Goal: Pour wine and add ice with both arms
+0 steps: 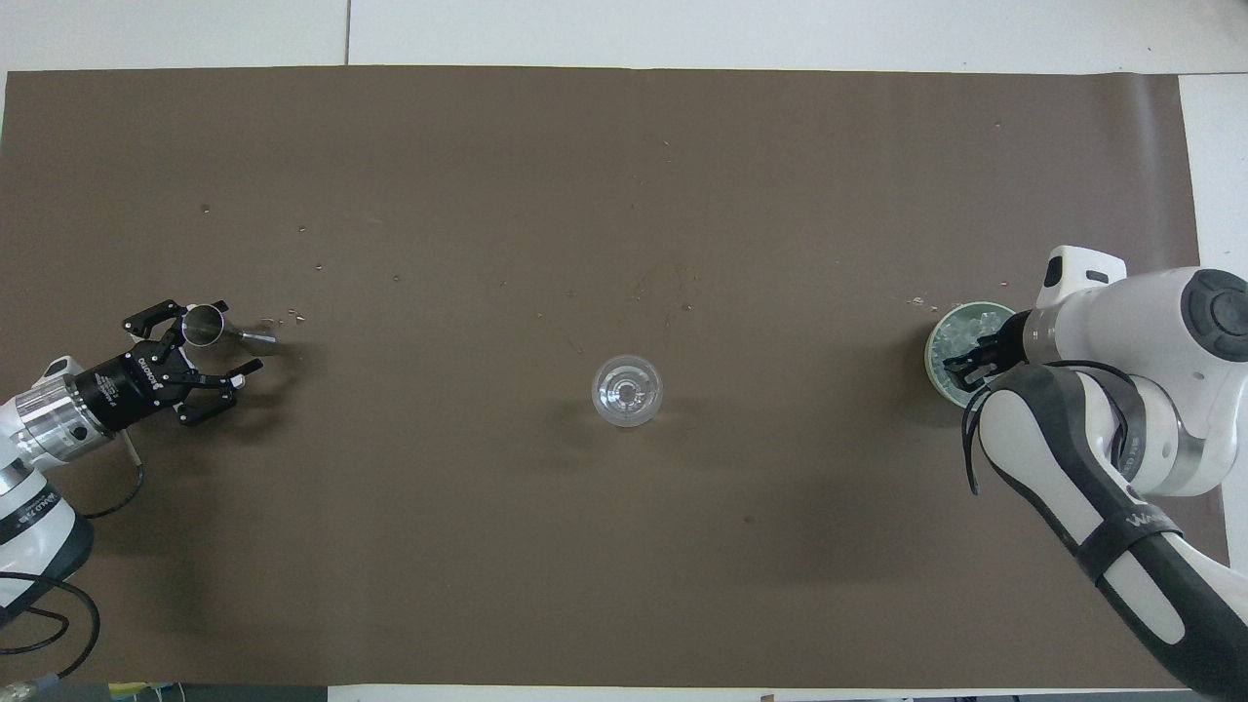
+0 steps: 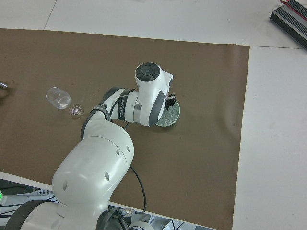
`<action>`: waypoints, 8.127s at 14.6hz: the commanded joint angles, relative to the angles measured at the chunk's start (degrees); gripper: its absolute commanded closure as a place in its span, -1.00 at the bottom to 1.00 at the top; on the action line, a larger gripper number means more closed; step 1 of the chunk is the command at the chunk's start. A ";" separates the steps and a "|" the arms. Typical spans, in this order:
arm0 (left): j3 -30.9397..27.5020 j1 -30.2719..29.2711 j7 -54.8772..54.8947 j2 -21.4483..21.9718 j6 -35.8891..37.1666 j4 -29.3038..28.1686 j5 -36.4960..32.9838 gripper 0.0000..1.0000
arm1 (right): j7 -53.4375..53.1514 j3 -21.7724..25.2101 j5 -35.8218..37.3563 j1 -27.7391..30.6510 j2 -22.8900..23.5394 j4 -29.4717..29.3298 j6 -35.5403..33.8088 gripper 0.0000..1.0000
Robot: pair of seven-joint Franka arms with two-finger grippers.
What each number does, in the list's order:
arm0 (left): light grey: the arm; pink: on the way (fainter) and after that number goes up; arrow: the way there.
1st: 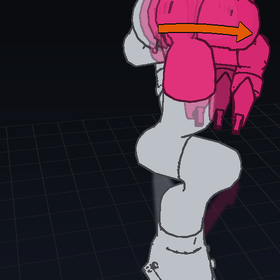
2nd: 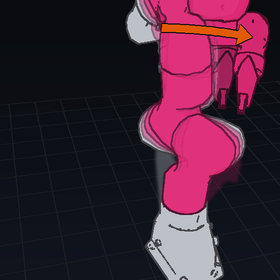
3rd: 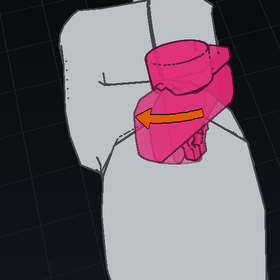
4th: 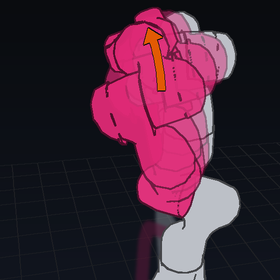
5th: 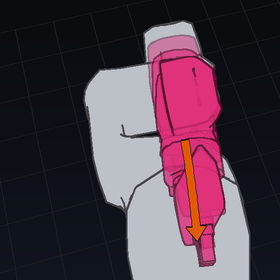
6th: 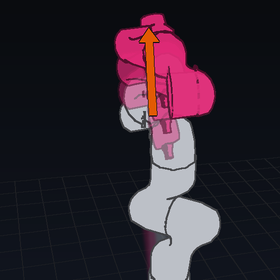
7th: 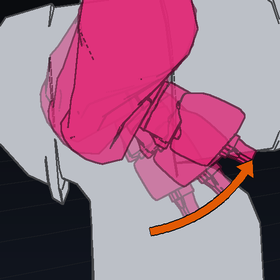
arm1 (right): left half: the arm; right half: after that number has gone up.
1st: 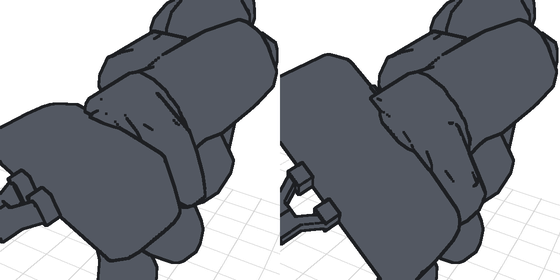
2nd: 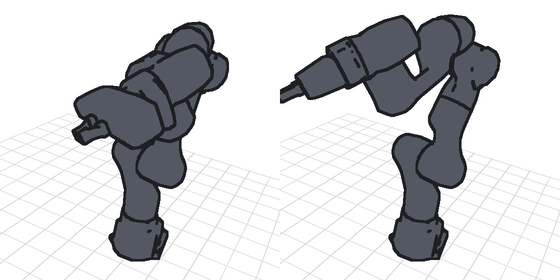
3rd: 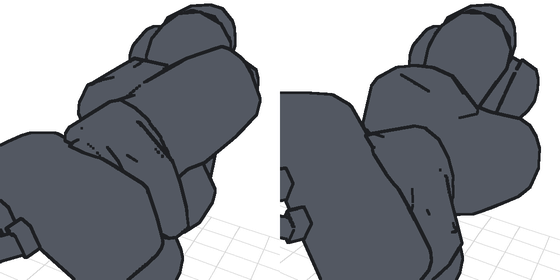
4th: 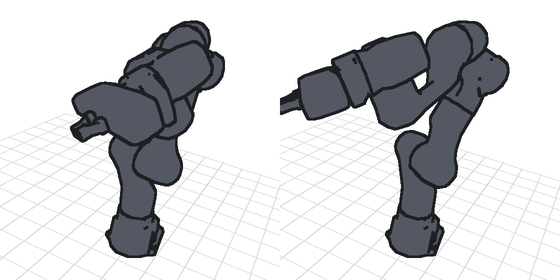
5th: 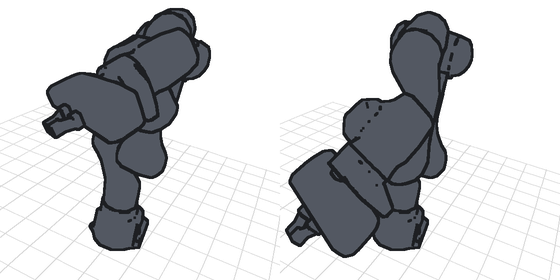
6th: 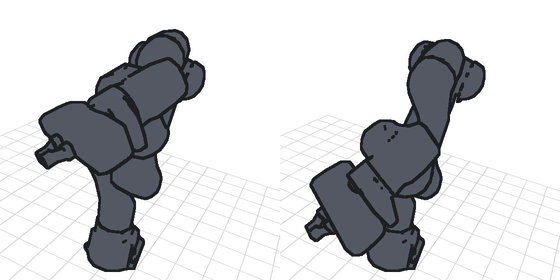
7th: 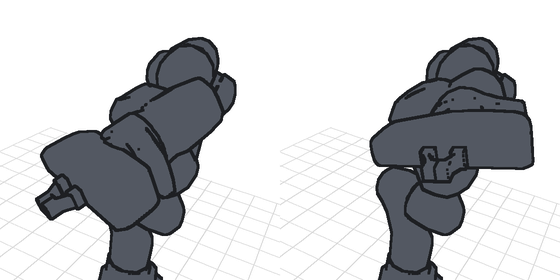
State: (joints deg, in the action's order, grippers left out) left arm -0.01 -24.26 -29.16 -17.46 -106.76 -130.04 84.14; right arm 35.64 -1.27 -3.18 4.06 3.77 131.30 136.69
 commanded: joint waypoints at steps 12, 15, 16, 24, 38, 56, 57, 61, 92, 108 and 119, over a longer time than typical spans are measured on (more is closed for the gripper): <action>-1.04 -0.18 -0.20 1.37 2.26 19.54 -43.66 -1.00 | 4.36 -0.05 -0.69 0.95 -0.34 1.16 -1.07 0.17; -0.95 4.38 4.18 2.86 2.09 24.47 -56.24 -1.00 | 4.27 -0.05 -0.69 0.86 -0.34 1.24 -0.99 0.21; -0.87 5.53 7.42 3.48 1.65 25.18 -58.36 -1.00 | 4.27 -0.05 -0.69 0.86 -0.34 1.24 -0.99 0.27; -0.69 16.34 18.79 11.65 4.46 29.06 -68.83 -1.00 | 4.44 -0.05 -0.69 0.95 -0.52 1.77 -0.99 0.27; -0.51 27.17 25.65 16.93 10.24 34.58 -82.19 -1.00 | 4.36 -0.05 -0.69 0.95 -0.34 0.55 -2.21 0.60; 2.30 26.11 27.32 18.25 16.24 33.63 -85.28 -1.00 | -51.77 -0.40 -0.77 -31.02 0.44 -37.15 -32.72 0.70; 2.21 25.93 27.41 18.08 15.98 34.32 -85.02 -1.00 | -54.50 -0.32 -0.51 -33.48 1.14 -38.30 -31.93 0.70; 2.21 25.67 27.32 17.46 16.67 36.88 -84.75 -1.00 | -63.23 -0.32 2.11 -41.14 3.78 -37.87 -26.83 0.69; 1.86 25.58 27.93 18.16 18.08 35.74 -84.31 -1.00 | -60.70 0.04 6.70 -29.57 -0.59 -36.02 -32.96 -1.00; 1.86 25.58 27.93 18.16 18.08 35.74 -84.31 -1.00 | -31.42 1.43 5.56 -0.19 -9.31 -37.86 -53.53 -1.00; 1.86 25.58 27.85 18.16 18.08 35.74 -84.31 -1.00 | -31.50 2.94 3.36 0.51 -11.59 -35.67 -52.14 -1.00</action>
State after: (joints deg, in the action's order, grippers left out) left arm 1.65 1.79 -1.76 -0.10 -89.18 -93.82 0.13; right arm 3.03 2.24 0.83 3.51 -6.34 94.81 83.72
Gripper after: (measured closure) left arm 0.000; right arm 0.000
